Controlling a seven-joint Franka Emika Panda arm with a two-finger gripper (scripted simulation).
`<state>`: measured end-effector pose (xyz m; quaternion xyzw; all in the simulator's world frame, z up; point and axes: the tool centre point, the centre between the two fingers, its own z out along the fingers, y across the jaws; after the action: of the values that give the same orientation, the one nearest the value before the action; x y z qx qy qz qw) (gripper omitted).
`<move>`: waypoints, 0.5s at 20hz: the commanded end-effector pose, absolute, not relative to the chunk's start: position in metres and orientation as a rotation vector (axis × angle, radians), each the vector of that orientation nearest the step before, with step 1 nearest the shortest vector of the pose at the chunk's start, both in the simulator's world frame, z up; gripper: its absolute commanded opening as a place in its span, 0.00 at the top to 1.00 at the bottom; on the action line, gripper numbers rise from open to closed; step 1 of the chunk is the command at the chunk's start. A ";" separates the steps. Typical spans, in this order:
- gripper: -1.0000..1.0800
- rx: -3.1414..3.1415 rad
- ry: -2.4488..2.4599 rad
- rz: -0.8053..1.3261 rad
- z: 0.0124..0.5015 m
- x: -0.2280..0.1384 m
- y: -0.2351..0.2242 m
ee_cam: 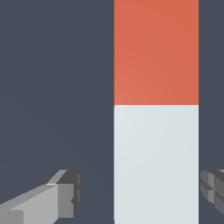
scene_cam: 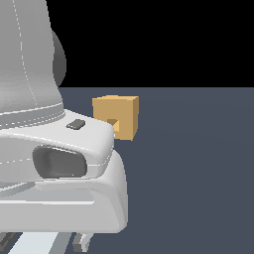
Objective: Insert the peg into the horizontal hole in a box.
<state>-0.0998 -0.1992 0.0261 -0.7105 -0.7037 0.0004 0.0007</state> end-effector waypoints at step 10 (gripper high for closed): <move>1.00 -2.231 -2.212 0.000 0.020 -0.099 -0.199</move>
<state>-0.0985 -0.1991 0.0204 -0.7102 -0.7040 -0.0002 -0.0001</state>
